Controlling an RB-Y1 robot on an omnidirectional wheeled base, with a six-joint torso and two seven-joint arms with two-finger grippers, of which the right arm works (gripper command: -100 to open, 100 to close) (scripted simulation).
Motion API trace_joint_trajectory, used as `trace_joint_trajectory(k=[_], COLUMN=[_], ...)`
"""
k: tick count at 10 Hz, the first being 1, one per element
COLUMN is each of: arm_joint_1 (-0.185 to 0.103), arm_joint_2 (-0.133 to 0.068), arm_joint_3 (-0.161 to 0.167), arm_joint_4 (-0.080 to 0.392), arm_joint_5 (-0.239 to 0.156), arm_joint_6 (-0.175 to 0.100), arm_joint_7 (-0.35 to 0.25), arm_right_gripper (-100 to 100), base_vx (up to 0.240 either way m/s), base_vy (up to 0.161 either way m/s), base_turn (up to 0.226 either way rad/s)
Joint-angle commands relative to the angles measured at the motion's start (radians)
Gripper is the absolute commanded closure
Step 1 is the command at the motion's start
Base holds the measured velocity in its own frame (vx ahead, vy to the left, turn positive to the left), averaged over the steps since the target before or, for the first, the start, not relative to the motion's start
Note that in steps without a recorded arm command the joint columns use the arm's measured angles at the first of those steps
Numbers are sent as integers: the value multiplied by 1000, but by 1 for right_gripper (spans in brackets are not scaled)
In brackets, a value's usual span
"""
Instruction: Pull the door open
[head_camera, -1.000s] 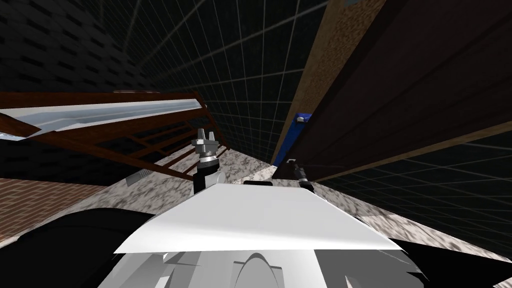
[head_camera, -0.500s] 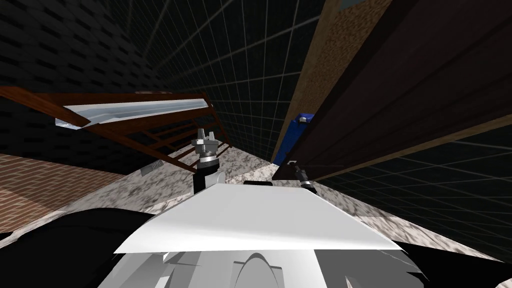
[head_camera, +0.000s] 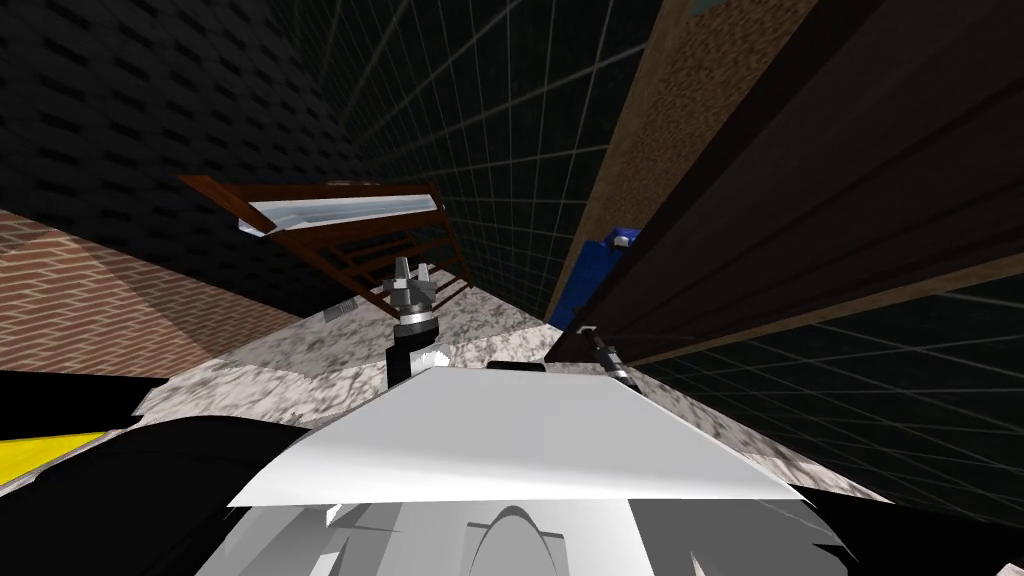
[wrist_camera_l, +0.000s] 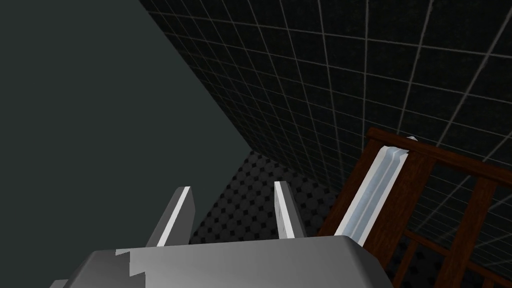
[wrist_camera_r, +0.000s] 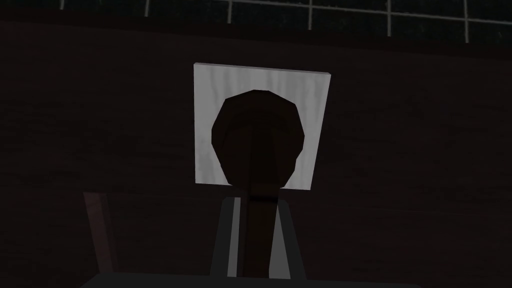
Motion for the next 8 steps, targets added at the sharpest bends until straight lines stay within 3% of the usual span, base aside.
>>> trace_joint_trajectory(k=[1, 3, 4, 5, 8], arm_joint_1=[22, 36, 37, 44, 15], arm_joint_2=[-10, -20, -21, -20, 7], arm_joint_3=[6, 14, 15, 15, -39], arm_joint_4=[2, 19, 21, -2, 3], arm_joint_5=[-2, -2, -2, -2, 47], arm_joint_6=[-30, -66, -71, -53, -17], arm_joint_7=[-8, -17, -18, -16, -14], arm_right_gripper=[100, 100, 100, 100, 100], base_vx=[-233, -242, -207, -80, -189], base_vy=[-81, -85, -52, -11, -66], base_turn=[212, 172, 101, 6, 172])
